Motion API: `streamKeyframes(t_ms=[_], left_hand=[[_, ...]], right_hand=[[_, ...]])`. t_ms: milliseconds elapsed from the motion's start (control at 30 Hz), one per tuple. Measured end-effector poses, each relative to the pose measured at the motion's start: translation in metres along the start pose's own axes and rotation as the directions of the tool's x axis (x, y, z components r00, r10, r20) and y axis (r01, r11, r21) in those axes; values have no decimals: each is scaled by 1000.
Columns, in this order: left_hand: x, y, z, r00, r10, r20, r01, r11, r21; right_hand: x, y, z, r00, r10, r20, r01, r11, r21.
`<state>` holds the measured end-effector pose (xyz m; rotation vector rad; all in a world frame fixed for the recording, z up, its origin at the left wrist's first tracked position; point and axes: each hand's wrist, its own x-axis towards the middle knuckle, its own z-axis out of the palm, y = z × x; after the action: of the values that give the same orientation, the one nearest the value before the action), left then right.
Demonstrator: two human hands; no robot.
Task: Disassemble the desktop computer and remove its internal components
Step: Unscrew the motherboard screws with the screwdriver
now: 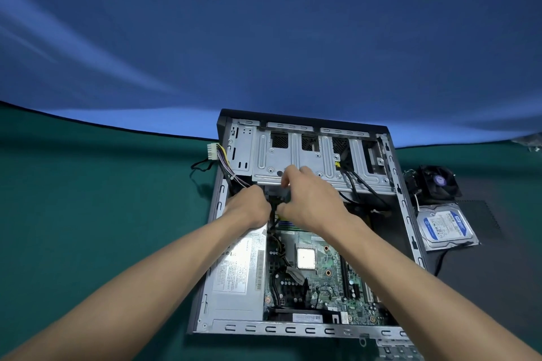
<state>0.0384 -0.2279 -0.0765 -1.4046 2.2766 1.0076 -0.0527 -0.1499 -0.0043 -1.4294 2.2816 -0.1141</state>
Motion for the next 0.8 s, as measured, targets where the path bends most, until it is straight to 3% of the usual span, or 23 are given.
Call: streamKeyframes(t_ms=[100, 267, 467, 600, 733, 800], left_hand=[[1, 0, 1, 1000, 2, -6, -2, 1000, -3], [0, 1, 0, 1000, 1, 0, -1, 1000, 8], [1, 0, 1, 1000, 15, -4, -15, 1000, -8], [0, 1, 0, 1000, 3, -11, -3, 1000, 4], [0, 2, 0, 1000, 10, -21, -10, 1000, -10], [-1, 2, 0, 1000, 12, -19, -12, 1000, -7]], right_hand=[[-1, 2, 3, 998, 33, -59, -34, 999, -19], [0, -1, 1, 1000, -15, -6, 16, 998, 67], [-6, 1, 3, 994, 61, -93, -46, 987, 153], [-6, 2, -1, 999, 23, 26, -28, 978, 205], [-7, 3, -1, 995, 97, -22, -93, 987, 132], [-7, 1, 1, 998, 66, -17, -63, 991, 119]])
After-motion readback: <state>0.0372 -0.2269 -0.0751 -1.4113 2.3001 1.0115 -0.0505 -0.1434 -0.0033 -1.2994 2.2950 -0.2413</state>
